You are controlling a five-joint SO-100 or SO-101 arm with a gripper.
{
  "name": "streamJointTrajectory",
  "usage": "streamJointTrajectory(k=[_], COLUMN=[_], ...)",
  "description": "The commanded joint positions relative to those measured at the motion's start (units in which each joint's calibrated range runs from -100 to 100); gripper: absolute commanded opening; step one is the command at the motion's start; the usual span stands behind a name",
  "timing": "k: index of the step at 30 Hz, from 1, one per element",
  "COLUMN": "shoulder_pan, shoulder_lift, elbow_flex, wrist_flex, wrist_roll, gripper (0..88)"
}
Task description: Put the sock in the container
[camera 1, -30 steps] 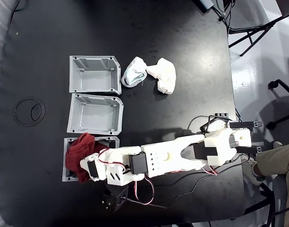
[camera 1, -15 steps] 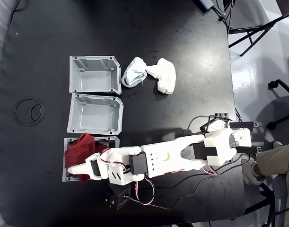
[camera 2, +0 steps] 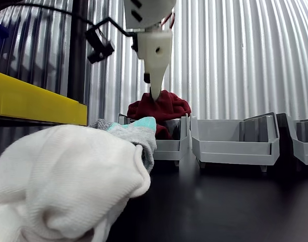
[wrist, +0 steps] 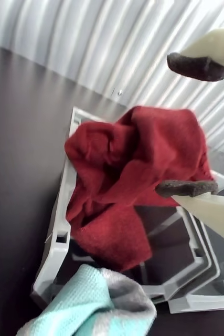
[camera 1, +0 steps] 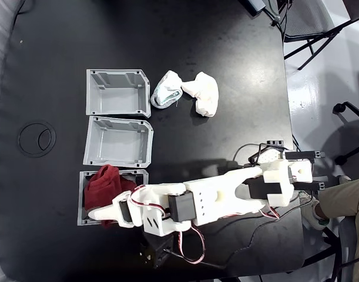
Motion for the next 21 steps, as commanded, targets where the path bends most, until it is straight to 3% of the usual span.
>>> streamJointTrajectory(k=[1,14,17,21], shoulder_pan=[-0.71,-0.31,0.08,1.42], shoulder_lift=[-5.55,-10.15,-11.58,-13.33], elbow_flex=[-2.66,-2.93,-2.93,-2.57], wrist_flex=[2.20,19.19,23.63,28.76], wrist_roll=[-0.28,-0.28,-0.28,-0.28], gripper=[33.8,32.3,23.4,1.0])
